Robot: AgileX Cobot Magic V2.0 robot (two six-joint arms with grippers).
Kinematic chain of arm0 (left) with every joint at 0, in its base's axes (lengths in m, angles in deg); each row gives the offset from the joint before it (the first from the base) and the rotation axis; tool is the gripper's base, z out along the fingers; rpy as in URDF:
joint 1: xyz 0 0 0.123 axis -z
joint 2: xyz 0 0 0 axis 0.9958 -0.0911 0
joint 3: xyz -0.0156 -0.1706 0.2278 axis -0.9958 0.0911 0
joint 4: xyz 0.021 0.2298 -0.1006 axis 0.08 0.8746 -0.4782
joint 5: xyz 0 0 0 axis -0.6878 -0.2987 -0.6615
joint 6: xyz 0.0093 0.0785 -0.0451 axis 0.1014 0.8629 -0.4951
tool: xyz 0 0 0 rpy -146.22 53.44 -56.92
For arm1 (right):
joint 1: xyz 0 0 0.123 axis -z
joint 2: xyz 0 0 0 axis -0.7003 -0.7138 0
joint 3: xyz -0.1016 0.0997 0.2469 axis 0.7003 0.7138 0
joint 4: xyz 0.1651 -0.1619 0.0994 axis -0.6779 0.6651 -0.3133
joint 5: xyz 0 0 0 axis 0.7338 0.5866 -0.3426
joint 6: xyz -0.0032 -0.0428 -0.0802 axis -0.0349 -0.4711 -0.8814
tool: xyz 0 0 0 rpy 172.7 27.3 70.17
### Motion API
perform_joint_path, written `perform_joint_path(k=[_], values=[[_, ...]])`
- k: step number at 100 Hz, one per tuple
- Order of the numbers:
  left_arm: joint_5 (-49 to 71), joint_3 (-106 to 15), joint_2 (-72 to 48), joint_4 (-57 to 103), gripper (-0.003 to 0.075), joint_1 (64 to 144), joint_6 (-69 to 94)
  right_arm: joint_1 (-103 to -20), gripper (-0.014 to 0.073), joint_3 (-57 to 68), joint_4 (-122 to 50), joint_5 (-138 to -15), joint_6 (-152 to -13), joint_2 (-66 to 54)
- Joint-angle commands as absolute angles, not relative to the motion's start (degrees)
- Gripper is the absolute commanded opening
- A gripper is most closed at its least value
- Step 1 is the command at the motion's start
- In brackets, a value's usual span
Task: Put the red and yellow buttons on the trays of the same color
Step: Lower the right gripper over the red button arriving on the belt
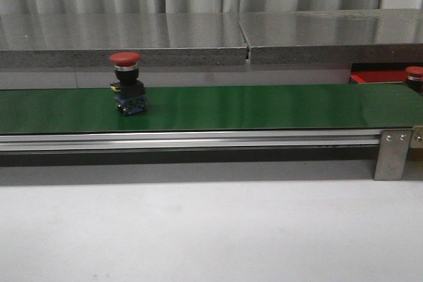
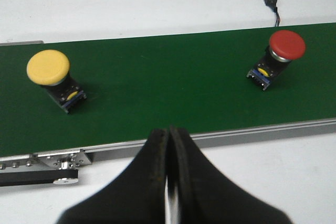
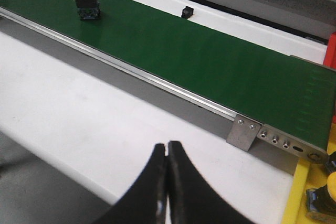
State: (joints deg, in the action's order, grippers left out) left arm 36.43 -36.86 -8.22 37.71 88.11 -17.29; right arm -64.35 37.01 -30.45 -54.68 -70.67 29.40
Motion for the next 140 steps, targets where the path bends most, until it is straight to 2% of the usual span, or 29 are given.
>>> perform_joint_path(k=[1,38,85,90,97,112,119,126,140], values=[[31.6,-34.6,-2.5,36.5,-0.0019,88.6,-17.3,-64.4,-0.0068,35.5,-30.9,-58.7,-71.1,29.0],[30.9,-23.7,16.5,36.8,-0.0019,88.6,-17.3,-64.4,-0.0068,34.9,-30.9,-57.6,-70.9,27.5],[30.4,-23.3,19.6,38.4,-0.0019,88.6,-17.3,-64.4,-0.0052,19.7,-30.8,-55.2,-74.4,2.9],[30.4,-23.3,19.6,38.4,-0.0019,88.6,-17.3,-64.4,-0.0016,17.2,-30.8,-54.3,-74.4,-0.5],[30.4,-23.3,19.6,38.4,-0.0019,88.6,-17.3,-64.4,0.0081,13.4,-31.1,-52.5,-74.4,-4.6],[30.4,-23.3,19.6,38.4,-0.0019,88.6,-17.3,-65.8,0.0437,6.0,-32.6,-50.3,-74.4,-12.2],[30.4,-23.3,19.6,38.4,-0.0019,88.6,-17.3,-66.7,0.0559,2.6,-33.0,-50.1,-74.4,-15.6],[30.4,-23.3,19.6,38.4,-0.0019,88.6,-17.3,-67.7,0.0607,-0.9,-33.0,-49.4,-74.4,-18.9],[30.4,-23.3,19.6,38.4,-0.0019,88.6,-17.3,-69.5,0.0602,-8.4,-33.1,-45.1,-74.4,-25.5]])
